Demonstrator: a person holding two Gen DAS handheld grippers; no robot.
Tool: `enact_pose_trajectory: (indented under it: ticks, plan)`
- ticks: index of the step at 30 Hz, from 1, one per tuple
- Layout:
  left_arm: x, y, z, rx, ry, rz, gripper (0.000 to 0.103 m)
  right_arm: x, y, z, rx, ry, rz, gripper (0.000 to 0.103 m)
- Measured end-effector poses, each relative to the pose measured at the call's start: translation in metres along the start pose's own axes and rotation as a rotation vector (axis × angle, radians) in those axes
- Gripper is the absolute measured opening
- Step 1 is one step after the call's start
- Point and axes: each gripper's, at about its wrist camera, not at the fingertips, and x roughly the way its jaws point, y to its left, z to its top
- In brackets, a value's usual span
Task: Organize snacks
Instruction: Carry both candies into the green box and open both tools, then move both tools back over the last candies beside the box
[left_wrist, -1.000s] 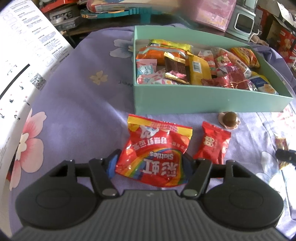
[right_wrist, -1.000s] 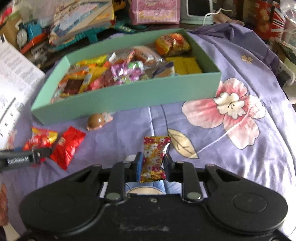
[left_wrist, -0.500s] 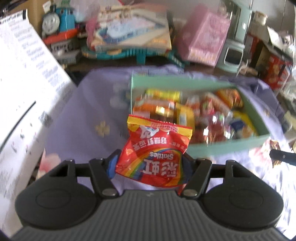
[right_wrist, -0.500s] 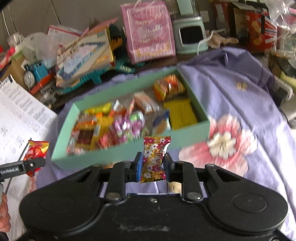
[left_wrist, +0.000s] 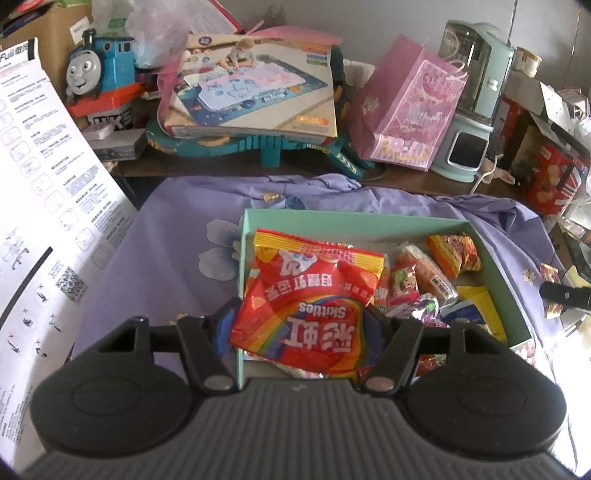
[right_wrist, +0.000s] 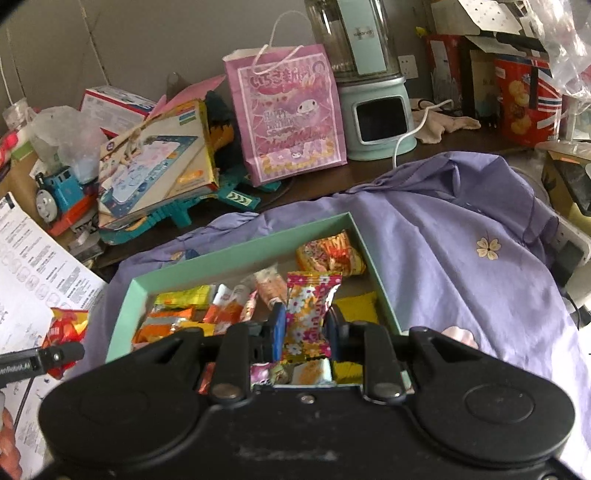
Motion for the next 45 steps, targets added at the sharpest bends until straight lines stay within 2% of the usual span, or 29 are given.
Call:
enact_pose_trajectory:
  ticks: [8,10,11,13,14,16,18,26,45]
  plan:
    - [0.028,0.001,-0.005,-0.004,0.061,0.015,0.066,0.038,-0.004,0.008,-0.001,0.035,-0.022,0.023]
    - [0.035,0.002,-0.009,-0.001,0.078,0.019,0.068,0.042,-0.003,0.007,-0.003,0.021,-0.037,0.030]
    - [0.038,0.001,-0.011,0.005,0.087,0.024,0.070,0.042,-0.004,0.006,0.001,0.011,-0.040,0.036]
    - [0.043,-0.001,-0.014,0.019,0.106,0.038,0.075,0.043,-0.007,0.005,0.016,0.001,-0.036,0.085]
    - [0.045,-0.002,-0.016,0.027,0.115,0.042,0.087,0.042,-0.008,0.003,0.026,-0.012,-0.038,0.094]
    - [0.046,-0.005,-0.019,0.033,0.106,0.059,0.103,0.037,-0.010,0.001,0.033,-0.036,-0.046,0.103]
    - [0.045,-0.006,-0.020,0.028,0.095,0.065,0.103,0.034,-0.010,-0.002,0.027,-0.035,-0.049,0.103]
    - [0.043,-0.005,-0.024,-0.010,0.134,0.053,0.103,0.023,-0.013,-0.010,0.031,-0.011,-0.048,0.103]
    - [-0.011,-0.014,-0.040,0.000,0.080,0.031,0.103,-0.031,-0.015,-0.044,0.063,0.016,-0.034,0.103]
